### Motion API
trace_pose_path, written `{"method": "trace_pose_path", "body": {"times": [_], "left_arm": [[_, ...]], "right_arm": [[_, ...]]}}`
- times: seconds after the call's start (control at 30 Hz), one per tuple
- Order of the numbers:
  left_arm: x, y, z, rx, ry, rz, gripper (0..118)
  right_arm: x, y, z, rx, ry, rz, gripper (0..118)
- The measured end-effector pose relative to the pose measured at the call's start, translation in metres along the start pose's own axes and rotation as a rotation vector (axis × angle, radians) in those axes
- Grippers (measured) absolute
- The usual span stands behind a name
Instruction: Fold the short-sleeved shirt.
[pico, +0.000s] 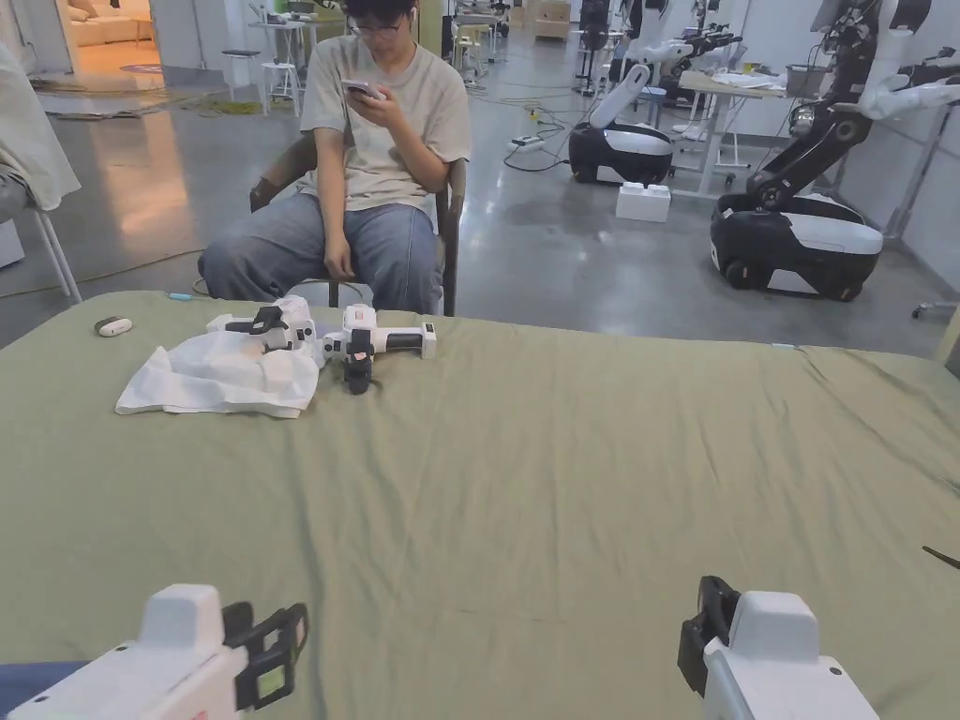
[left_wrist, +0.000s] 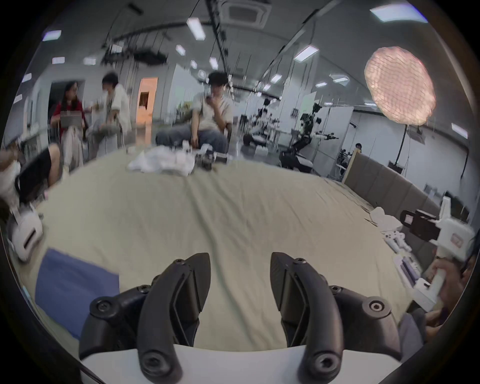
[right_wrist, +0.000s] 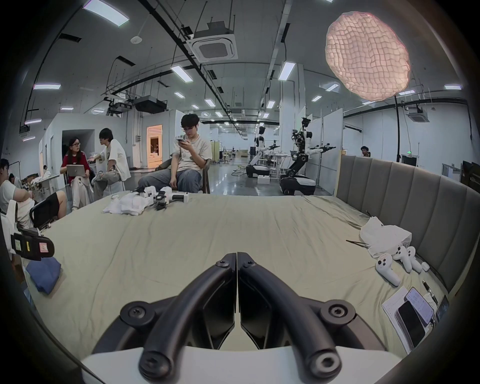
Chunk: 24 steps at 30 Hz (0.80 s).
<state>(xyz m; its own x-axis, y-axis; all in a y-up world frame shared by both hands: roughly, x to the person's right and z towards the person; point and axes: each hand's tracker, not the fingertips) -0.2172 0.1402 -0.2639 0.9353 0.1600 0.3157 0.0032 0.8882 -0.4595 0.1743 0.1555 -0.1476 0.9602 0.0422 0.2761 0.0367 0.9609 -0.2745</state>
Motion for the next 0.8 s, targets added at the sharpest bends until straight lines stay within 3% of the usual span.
{"method": "trace_pose_path", "body": {"times": [0.27,0.6,0.8], "left_arm": [[0.068,0.022,-0.003,0.225,0.122,-0.130,2],[0.074,0.033,0.006,0.296,0.157,-0.115,0],[0.079,0.035,0.009,0.301,0.188,-0.183,0]], "right_arm": [[0.007,0.017,0.000,0.063,-0.025,-0.028,0],[0.005,0.020,0.001,0.104,-0.034,-0.045,0],[0.002,0.022,0.003,0.111,-0.024,-0.032,0]]}}
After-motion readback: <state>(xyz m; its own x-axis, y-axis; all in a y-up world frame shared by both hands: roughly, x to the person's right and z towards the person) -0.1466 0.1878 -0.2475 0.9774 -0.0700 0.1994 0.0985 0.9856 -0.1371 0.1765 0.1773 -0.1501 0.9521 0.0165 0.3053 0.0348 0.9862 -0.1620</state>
